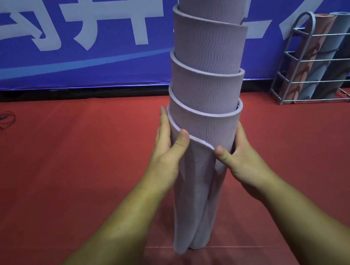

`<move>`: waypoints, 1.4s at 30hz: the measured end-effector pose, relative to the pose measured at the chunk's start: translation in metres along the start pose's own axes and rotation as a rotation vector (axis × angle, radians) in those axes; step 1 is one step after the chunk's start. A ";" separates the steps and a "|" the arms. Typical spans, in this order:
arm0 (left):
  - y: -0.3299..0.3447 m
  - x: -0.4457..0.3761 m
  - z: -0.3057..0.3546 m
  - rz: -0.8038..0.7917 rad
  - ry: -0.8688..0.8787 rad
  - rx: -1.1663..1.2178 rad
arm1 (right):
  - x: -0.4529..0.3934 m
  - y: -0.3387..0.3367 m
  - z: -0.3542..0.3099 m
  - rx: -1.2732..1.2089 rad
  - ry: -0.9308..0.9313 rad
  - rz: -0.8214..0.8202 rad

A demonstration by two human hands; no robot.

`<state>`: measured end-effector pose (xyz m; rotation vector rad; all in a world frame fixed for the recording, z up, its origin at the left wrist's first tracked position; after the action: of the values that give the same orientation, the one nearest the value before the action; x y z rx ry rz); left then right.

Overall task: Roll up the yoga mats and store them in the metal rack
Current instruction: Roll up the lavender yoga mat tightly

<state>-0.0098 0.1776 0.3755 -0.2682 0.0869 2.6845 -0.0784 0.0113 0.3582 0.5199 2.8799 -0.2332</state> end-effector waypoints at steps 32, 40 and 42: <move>-0.019 -0.022 -0.025 0.021 0.080 0.021 | -0.012 0.032 0.005 0.083 -0.037 0.172; -0.023 -0.025 -0.023 0.044 0.104 0.052 | -0.019 0.035 0.009 0.074 -0.044 0.120; -0.021 -0.026 -0.022 0.033 0.107 0.057 | -0.021 0.036 0.008 0.041 -0.050 0.132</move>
<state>0.0260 0.1835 0.3584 -0.3958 0.2013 2.6941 -0.0448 0.0363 0.3513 0.6981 2.7844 -0.2805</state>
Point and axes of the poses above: each hand's wrist, its own x-axis away from the middle knuckle, its own y-axis out of the palm, z = x × y, the point moved 1 cm from there along -x, towards the middle knuckle, and after that the axes turned 4 degrees about z, right-handed, at the moved point
